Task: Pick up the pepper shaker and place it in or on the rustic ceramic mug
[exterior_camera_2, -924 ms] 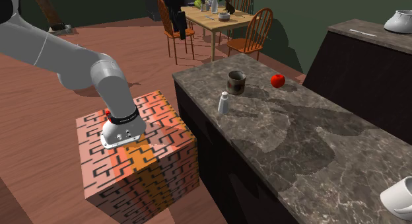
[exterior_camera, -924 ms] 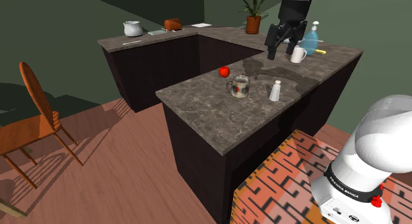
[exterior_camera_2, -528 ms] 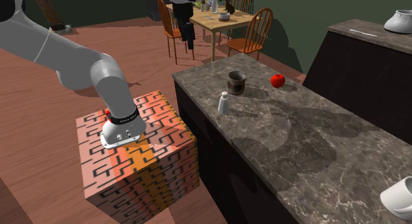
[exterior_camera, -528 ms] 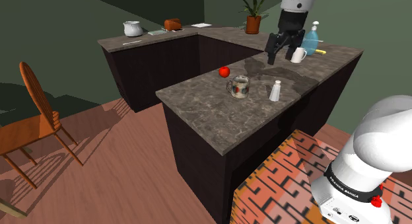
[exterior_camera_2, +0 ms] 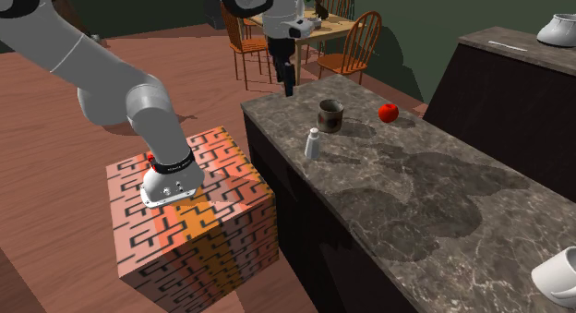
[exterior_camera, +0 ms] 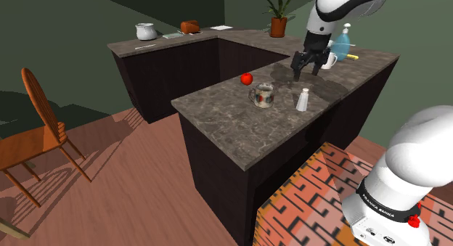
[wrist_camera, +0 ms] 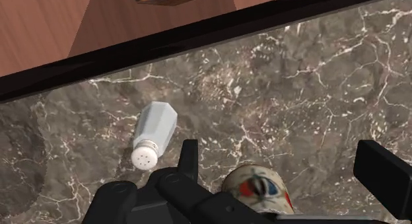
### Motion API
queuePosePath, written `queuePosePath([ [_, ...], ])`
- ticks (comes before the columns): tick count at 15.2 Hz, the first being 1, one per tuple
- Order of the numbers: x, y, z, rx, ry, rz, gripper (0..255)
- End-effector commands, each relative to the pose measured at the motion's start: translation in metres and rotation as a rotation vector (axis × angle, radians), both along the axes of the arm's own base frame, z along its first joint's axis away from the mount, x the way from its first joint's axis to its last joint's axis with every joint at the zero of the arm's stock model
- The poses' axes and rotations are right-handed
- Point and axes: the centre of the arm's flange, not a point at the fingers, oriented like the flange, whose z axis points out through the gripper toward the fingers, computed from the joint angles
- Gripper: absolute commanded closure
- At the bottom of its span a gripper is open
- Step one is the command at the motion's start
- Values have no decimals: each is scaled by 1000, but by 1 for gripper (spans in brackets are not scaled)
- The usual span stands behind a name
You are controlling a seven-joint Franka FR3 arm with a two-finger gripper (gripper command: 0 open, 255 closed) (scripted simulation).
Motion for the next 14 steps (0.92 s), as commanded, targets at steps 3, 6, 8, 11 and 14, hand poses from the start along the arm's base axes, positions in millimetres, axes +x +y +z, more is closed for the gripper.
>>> queuePosePath([
  [3, 9, -41, -36, 2, -7, -44, 0],
  [6, 17, -70, -61, 5, -12, -76, 0],
  [8, 22, -90, -78, 6, -15, -98, 0],
  [11, 28, -117, -101, 9, -19, -129, 0],
  [14, 29, -117, -117, 9, -19, -129, 0],
])
